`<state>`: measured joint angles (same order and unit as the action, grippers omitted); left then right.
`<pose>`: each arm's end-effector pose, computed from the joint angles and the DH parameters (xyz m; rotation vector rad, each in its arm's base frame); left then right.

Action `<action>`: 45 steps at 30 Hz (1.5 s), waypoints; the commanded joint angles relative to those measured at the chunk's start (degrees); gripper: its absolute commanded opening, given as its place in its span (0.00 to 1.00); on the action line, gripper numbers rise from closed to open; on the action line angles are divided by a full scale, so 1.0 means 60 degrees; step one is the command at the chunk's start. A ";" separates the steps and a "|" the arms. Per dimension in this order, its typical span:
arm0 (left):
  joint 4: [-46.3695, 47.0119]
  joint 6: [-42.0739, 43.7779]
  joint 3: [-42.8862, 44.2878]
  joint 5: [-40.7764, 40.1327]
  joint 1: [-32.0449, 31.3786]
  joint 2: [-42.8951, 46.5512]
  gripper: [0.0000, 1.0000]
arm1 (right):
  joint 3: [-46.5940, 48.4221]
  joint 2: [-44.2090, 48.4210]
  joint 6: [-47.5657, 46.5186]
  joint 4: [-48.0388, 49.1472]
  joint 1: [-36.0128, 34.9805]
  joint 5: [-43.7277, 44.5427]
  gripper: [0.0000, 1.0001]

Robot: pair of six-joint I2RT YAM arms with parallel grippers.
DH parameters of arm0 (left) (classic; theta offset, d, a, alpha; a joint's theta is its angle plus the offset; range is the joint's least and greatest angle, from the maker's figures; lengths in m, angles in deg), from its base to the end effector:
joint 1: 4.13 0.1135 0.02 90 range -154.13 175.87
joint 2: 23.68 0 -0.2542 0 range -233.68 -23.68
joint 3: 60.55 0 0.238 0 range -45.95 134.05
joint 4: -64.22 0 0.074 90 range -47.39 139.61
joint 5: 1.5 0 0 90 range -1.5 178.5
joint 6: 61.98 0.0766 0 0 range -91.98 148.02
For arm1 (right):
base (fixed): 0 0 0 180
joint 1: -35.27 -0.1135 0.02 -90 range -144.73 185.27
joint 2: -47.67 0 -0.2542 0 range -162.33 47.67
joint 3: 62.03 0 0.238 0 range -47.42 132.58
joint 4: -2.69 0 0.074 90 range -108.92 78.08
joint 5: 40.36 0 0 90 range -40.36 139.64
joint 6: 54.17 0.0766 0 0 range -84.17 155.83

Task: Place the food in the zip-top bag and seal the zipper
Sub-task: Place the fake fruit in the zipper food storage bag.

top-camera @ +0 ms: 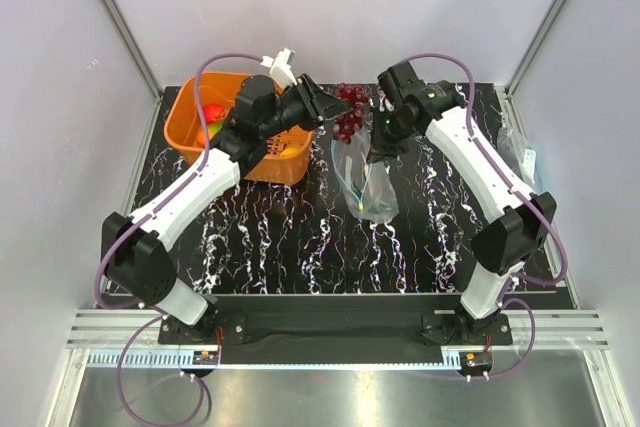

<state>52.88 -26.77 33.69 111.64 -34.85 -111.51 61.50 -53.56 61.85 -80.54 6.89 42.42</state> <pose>0.3206 -0.2255 0.3817 -0.0456 1.8698 -1.4212 0.3144 0.1808 0.3220 -0.1001 2.7064 0.4729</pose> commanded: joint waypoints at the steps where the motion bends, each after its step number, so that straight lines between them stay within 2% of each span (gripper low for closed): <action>1: 0.1681 -0.0508 -0.0351 -0.0223 -0.0197 0.0474 0.25 | 0.0420 0.0246 0.0408 0.0084 0.0394 -0.0714 0.00; 8: 0.2282 -0.0669 -0.1026 0.0025 -0.0417 0.0328 0.25 | 0.0172 0.0275 0.0775 0.0552 0.0980 -0.1798 0.00; 11: 0.2078 -0.0494 -0.1129 0.0216 -0.0505 0.0152 0.25 | 0.0084 0.0333 0.0892 0.0698 0.1141 -0.2047 0.00; 14: 0.1085 0.0091 -0.0794 0.0494 -0.0666 -0.0184 0.25 | -0.0004 0.0421 0.0908 0.0758 0.1258 -0.2165 0.00; 15: 0.0197 0.0557 -0.0488 0.0495 -0.0724 -0.0244 0.25 | -0.0019 0.0422 0.0907 0.0772 0.1273 -0.2122 0.00; 22: -0.2563 0.2069 0.0261 -0.0105 -0.1076 -0.0536 0.25 | -0.0385 0.0729 0.0907 0.0860 0.1434 -0.1887 0.00; 27: -0.4761 0.2947 0.1345 -0.0749 -0.1223 -0.1224 0.26 | -0.0415 0.0758 0.0893 0.0773 0.1434 -0.1638 0.00; 30: -0.5669 0.3255 0.2091 -0.1013 -0.1252 -0.1605 0.39 | -0.0414 0.0758 0.0805 0.0729 0.1434 -0.1638 0.00; 31: -0.5947 0.3358 0.2355 -0.1101 -0.1267 -0.1824 0.51 | -0.0444 0.0773 0.0776 0.0758 0.1434 -0.1652 0.00; 33: -0.6782 0.3592 0.3204 -0.1509 -0.1252 -0.2146 0.62 | -0.0517 0.0817 0.0747 0.0787 0.1434 -0.1580 0.00; 34: -0.7060 0.3666 0.3497 -0.1672 -0.1252 -0.2235 0.75 | -0.0619 0.0875 0.0746 0.0787 0.1434 -0.1536 0.00; 35: -0.7629 0.3725 0.4065 -0.1891 -0.1238 -0.2323 0.82 | -0.0663 0.0890 0.0732 0.0758 0.1434 -0.1434 0.00; 38: -0.8233 0.3901 0.4961 -0.2156 -0.1194 -0.2529 0.90 | -0.0752 0.0919 0.0586 0.0641 0.1434 -0.1258 0.00; 43: -0.8673 0.3916 0.5988 -0.1893 -0.0741 -0.2617 0.93 | -0.0927 0.1080 0.0380 0.0611 0.1434 -0.1052 0.00; 45: -0.9039 0.3887 0.6501 -0.1864 -0.0156 -0.2733 0.95 | -0.0971 0.1139 0.0336 0.0611 0.1434 -0.1023 0.00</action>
<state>2.02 -4.67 67.59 101.19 -39.96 -127.40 55.77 -49.83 65.41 -77.30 15.26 34.75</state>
